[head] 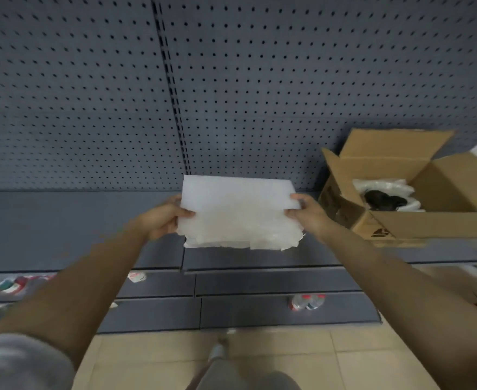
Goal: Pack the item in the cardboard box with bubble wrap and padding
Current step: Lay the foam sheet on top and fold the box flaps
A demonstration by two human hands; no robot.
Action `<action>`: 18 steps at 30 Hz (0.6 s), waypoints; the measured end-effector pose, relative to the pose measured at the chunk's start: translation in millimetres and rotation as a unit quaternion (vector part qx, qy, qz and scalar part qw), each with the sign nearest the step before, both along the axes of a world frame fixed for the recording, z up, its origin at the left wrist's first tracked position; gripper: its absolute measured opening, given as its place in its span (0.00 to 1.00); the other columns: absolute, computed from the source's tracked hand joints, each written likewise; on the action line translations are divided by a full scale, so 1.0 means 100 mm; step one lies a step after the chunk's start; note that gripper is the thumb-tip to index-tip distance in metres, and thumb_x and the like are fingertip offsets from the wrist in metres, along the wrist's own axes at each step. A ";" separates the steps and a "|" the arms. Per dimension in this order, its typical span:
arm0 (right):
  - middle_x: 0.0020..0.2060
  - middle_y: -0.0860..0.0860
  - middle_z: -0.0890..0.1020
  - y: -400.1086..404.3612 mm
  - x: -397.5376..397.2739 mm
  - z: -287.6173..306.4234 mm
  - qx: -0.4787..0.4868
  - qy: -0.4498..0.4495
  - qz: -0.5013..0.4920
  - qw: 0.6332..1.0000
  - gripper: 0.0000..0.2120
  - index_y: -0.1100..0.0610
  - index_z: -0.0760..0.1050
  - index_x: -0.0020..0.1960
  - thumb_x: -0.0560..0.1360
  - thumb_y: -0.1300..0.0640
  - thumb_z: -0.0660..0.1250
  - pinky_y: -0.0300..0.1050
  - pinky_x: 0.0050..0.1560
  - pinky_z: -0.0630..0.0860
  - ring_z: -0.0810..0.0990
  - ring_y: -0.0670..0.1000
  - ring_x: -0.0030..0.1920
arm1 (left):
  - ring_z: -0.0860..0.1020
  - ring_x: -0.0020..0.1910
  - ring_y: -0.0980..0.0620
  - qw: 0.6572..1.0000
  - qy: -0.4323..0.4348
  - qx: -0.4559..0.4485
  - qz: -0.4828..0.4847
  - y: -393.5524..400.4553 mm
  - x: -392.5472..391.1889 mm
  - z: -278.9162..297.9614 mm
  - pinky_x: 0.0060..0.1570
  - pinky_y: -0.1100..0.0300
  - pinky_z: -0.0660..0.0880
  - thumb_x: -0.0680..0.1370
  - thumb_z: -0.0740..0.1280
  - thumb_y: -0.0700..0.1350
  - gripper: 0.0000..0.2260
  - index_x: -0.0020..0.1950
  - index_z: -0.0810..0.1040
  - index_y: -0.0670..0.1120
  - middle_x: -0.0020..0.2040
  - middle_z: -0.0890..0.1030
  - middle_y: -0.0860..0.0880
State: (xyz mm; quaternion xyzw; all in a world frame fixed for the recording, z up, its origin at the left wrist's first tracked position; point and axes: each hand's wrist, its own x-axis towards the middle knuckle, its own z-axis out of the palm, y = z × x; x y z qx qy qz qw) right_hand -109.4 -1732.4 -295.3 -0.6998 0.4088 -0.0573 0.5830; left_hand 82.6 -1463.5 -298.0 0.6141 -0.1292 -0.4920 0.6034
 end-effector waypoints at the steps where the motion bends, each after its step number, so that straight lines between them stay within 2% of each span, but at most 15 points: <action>1: 0.64 0.57 0.73 -0.03 0.01 0.10 -0.010 -0.006 0.011 1.000 0.23 0.57 0.66 0.68 0.75 0.64 0.67 0.46 0.50 0.75 0.76 0.54 0.53 | 0.80 0.58 0.45 1.000 -0.013 -0.004 -0.002 0.01 -0.01 0.13 0.51 0.55 0.81 0.71 0.68 0.33 0.23 0.65 0.73 0.45 0.59 0.82 0.46; 6: 0.62 0.54 0.74 -0.15 -0.03 0.63 -0.061 -0.040 0.071 0.995 0.23 0.56 0.67 0.68 0.75 0.62 0.67 0.43 0.52 0.74 0.76 0.52 0.53 | 0.78 0.61 0.43 0.996 -0.083 0.013 0.010 -0.01 -0.04 0.70 0.53 0.51 0.79 0.67 0.70 0.38 0.30 0.69 0.70 0.42 0.65 0.78 0.43; 10: 0.61 0.50 0.75 -0.33 -0.19 1.00 -0.131 -0.060 0.079 0.986 0.23 0.51 0.70 0.67 0.73 0.53 0.70 0.47 0.55 0.77 0.78 0.52 0.53 | 0.79 0.60 0.44 0.991 -0.133 0.011 0.014 -0.19 -0.20 1.08 0.53 0.52 0.78 0.67 0.70 0.40 0.28 0.68 0.72 0.44 0.63 0.80 0.45; 11: 0.62 0.51 0.75 -0.39 -0.22 1.05 -0.134 -0.064 0.069 0.987 0.23 0.51 0.71 0.66 0.73 0.54 0.70 0.48 0.55 0.78 0.79 0.52 0.53 | 0.79 0.60 0.44 0.991 -0.135 0.003 0.012 -0.25 -0.25 1.15 0.53 0.53 0.79 0.68 0.69 0.40 0.27 0.67 0.72 0.44 0.62 0.80 0.45; 14: 0.62 0.53 0.73 -0.51 -0.36 1.19 -0.115 -0.076 0.046 0.989 0.20 0.56 0.69 0.68 0.76 0.60 0.67 0.40 0.45 0.77 0.78 0.52 0.48 | 0.79 0.61 0.43 0.990 -0.138 -0.010 0.004 -0.45 -0.39 1.25 0.55 0.52 0.79 0.68 0.69 0.39 0.28 0.68 0.71 0.43 0.63 0.79 0.44; 16: 0.62 0.54 0.73 -0.61 -0.46 1.21 -0.120 -0.073 0.033 0.989 0.20 0.56 0.69 0.68 0.77 0.61 0.66 0.44 0.49 0.76 0.77 0.54 0.51 | 0.79 0.60 0.43 0.990 -0.140 -0.009 0.002 -0.58 -0.44 1.25 0.58 0.49 0.77 0.68 0.69 0.38 0.26 0.66 0.73 0.44 0.62 0.80 0.44; 18: 0.59 0.52 0.72 -0.70 -0.58 1.25 -0.125 -0.066 0.018 0.990 0.20 0.55 0.69 0.68 0.77 0.60 0.65 0.42 0.46 0.75 0.77 0.51 0.48 | 0.79 0.60 0.44 0.991 -0.135 -0.010 -0.012 -0.74 -0.47 1.24 0.58 0.49 0.77 0.69 0.69 0.38 0.25 0.66 0.73 0.43 0.63 0.80 0.44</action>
